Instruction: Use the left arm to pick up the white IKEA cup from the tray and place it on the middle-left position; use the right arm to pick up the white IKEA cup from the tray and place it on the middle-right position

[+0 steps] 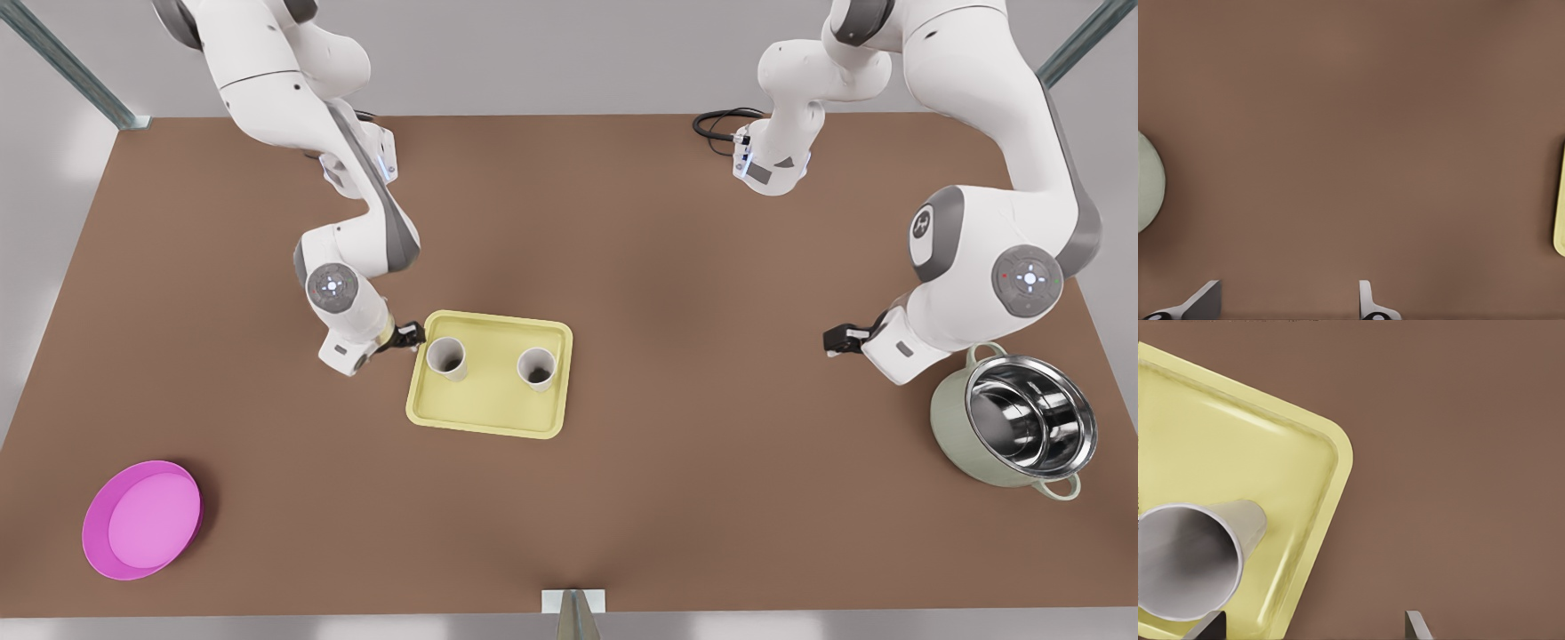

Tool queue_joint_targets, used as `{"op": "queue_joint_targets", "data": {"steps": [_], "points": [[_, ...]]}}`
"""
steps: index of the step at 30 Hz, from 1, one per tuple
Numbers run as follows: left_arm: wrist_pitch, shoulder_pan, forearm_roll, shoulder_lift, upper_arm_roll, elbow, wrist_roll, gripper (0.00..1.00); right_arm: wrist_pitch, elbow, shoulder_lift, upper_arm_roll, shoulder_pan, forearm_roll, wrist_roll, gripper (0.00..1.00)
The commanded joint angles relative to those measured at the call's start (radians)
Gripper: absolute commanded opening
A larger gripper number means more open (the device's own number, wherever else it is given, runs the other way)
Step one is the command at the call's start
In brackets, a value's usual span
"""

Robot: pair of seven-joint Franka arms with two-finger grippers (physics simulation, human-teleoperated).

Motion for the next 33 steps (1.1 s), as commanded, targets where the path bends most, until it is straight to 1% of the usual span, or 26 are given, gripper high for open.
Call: {"op": "queue_joint_targets", "data": {"steps": [1, 3, 8, 14, 18, 19, 20, 21, 22, 24, 28, 29, 30, 31, 32, 33], "points": [[0.007, 0.0, 0.003, -0.001, 0.0, -0.004, -0.033, 1.0, 0.244, -0.033, -0.004, 0.01, 0.002, 0.001, 0.324, 1.0], [0.009, 0.0, 0.003, 0.0, 0.0, -0.004, -0.033, 1.0, 0.306, -0.072, 0.002, 0.01, 0.03, 0.0, 0.399, 1.0], [0.007, -0.001, 0.003, -0.003, 0.0, -0.004, -0.035, 1.0, 0.306, -0.072, 0.022, 0.01, 0.051, 0.0, 0.427, 1.0], [0.006, -0.004, 0.003, -0.001, -0.002, -0.006, -0.067, 1.0, 0.292, -0.076, 0.101, 0.01, 0.073, 0.0, 0.462, 1.0], [0.001, -0.008, 0.002, -0.001, 0.001, -0.006, -0.098, 1.0, 0.284, -0.078, 0.121, 0.01, 0.073, 0.0, 0.462, 1.0], [-0.004, -0.008, 0.0, -0.003, 0.001, -0.006, -0.092, 1.0, 0.284, -0.078, 0.123, 0.01, 0.079, 0.0, 0.462, 0.87], [-0.002, -0.001, -0.003, -0.003, 0.004, -0.006, -0.087, 1.0, 0.284, -0.076, 0.131, 0.01, 0.091, 0.0, 0.462, 0.72], [-0.008, 0.008, -0.027, -0.003, 0.006, -0.006, -0.087, 1.0, 0.284, -0.076, 0.131, 0.01, 0.091, 0.0, 0.473, 0.69], [-0.008, 0.005, -0.029, -0.004, 0.003, -0.004, -0.087, 1.0, 0.286, -0.076, 0.132, 0.01, 0.091, 0.0, 0.473, 0.63], [-0.007, -0.031, -0.027, -0.003, -0.002, -0.001, -0.096, 1.0, 0.286, -0.075, 0.132, 0.009, 0.09, 0.0, 0.474, 0.54], [-0.002, -0.044, -0.013, -0.004, -0.002, 0.005, -0.086, 1.0, 0.286, -0.072, 0.132, 0.007, 0.085, 0.001, 0.476, 0.42], [-0.004, -0.049, -0.015, -0.007, -0.008, 0.005, -0.093, 1.0, 0.286, -0.07, 0.129, 0.005, 0.083, 0.027, 0.479, 0.41], [-0.004, -0.051, -0.012, -0.006, -0.008, 0.005, -0.095, 1.0, 0.292, -0.067, 0.129, 0.005, 0.083, 0.139, 0.464, 0.41], [-0.004, -0.051, -0.012, -0.007, -0.006, 0.005, -0.092, 1.0, 0.293, -0.067, 0.129, 0.005, 0.083, 0.142, 0.464, 0.41], [-0.004, -0.051, -0.012, -0.007, -0.008, 0.005, -0.093, 1.0, 0.295, -0.064, 0.129, 0.005, 0.083, 0.142, 0.464, 0.37], [-0.004, -0.051, -0.012, -0.007, -0.008, 0.005, -0.093, 1.0, 0.295, -0.063, 0.129, 0.004, 0.082, 0.144, 0.464, 0.37]]}}
